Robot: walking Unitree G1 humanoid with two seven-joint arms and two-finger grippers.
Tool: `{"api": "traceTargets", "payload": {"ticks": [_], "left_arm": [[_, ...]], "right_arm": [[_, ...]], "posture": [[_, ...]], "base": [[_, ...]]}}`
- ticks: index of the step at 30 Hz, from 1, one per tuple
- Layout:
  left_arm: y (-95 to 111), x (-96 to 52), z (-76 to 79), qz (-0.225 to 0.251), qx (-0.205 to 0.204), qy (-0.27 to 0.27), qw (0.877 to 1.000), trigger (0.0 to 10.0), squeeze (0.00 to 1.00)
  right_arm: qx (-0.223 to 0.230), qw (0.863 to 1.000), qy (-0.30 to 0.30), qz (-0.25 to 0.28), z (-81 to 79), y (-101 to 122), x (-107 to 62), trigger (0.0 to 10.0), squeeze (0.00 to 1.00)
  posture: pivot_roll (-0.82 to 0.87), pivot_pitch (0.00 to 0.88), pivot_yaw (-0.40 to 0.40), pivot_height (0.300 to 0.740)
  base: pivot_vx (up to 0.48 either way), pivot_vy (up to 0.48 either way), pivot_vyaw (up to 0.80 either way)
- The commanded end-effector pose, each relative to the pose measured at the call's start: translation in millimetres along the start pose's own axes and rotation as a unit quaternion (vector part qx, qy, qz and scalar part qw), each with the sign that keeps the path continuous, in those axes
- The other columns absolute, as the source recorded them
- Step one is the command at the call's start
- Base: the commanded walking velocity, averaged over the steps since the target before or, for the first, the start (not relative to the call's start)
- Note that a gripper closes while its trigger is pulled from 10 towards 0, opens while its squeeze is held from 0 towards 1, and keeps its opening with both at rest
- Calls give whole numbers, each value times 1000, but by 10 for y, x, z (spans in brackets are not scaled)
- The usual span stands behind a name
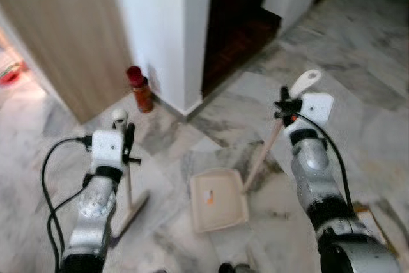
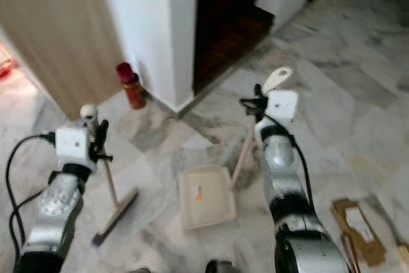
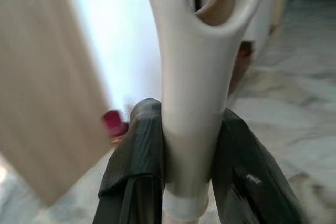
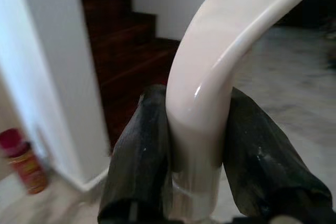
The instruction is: Sweep floor
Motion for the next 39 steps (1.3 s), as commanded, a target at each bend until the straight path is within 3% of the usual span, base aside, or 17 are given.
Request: {"api": "traceTargets", "payload": {"ticks": [1, 39], "left_arm": [[35, -2, 18, 7, -5, -4, 1000, 10000, 0], [51, 12, 32, 9, -5, -14, 1000, 10000, 0]], "right_arm": [[-7, 1000, -4, 28, 25, 159, 49, 10000, 0], [-7, 1000, -6, 26, 17, 140, 16, 10000, 0]], "posture": [[119, 170, -25, 740], [116, 145, -18, 740]], "base": [[0, 0, -800], [0, 0, -800]]}}
Point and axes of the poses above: a point about 5 cm out from each wrist's last joint towards the gripper, its own x axis pointing out of the wrist towards the gripper, its own y axis along the axis of the wrist's last joint, z = x × y, the point moved 6 cm from there along x, pointing out of the wrist towards the gripper, and after that the axes turned 15 degrees about -x, right-handed, at the moved point
